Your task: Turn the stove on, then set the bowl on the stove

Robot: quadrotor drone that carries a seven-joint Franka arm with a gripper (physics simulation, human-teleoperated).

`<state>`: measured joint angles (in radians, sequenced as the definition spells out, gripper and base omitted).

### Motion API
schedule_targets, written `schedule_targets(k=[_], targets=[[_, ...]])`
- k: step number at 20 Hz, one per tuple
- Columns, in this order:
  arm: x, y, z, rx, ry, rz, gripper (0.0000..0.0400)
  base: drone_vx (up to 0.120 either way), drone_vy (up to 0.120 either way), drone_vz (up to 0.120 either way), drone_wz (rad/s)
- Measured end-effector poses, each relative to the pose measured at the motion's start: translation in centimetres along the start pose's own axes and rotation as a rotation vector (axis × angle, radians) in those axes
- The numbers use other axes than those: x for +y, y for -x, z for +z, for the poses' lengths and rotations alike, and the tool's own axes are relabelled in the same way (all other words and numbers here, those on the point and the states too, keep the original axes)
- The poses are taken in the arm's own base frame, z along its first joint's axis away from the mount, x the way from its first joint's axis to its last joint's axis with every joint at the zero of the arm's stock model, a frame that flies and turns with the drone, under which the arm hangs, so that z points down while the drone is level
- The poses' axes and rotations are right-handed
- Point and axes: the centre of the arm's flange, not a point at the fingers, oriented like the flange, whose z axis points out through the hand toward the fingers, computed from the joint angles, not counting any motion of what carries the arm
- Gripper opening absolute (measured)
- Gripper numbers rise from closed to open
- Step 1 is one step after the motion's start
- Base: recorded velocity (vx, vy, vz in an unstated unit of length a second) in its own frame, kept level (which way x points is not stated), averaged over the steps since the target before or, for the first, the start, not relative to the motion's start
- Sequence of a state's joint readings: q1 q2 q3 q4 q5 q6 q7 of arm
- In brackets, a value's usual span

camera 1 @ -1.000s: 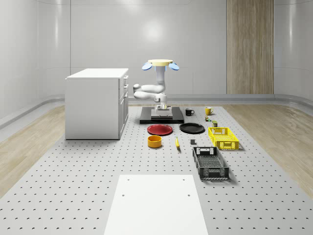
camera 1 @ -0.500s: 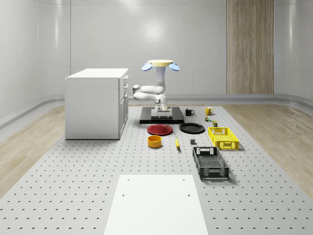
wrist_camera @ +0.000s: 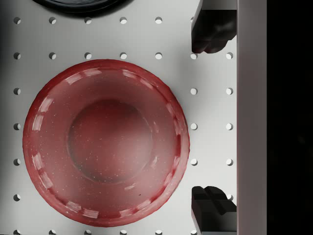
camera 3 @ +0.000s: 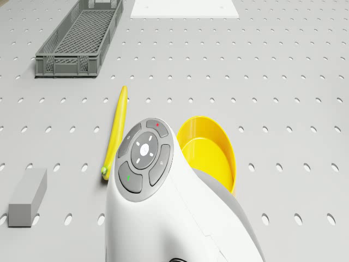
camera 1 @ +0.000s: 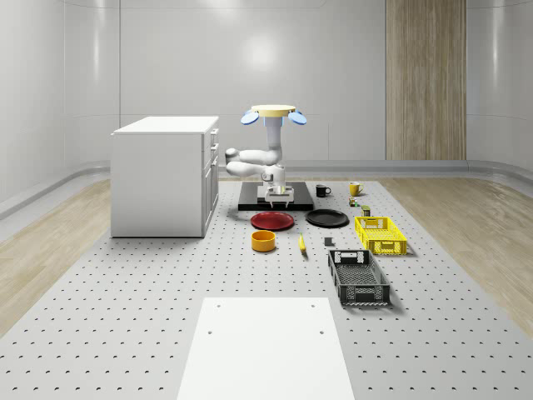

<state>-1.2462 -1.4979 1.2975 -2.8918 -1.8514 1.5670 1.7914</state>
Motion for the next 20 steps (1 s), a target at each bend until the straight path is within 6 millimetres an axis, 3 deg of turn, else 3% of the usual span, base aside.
schedule_targets(k=[6, 20], targets=[[0.0, 0.0, 0.0, 0.0, 0.0, 0.0, 0.04, 0.12, -0.093, 0.0, 0.0], [0.0, 0.0, 0.0, 0.0, 0.0, 0.0, 0.04, 0.12, 0.0, 0.0, 0.0]])
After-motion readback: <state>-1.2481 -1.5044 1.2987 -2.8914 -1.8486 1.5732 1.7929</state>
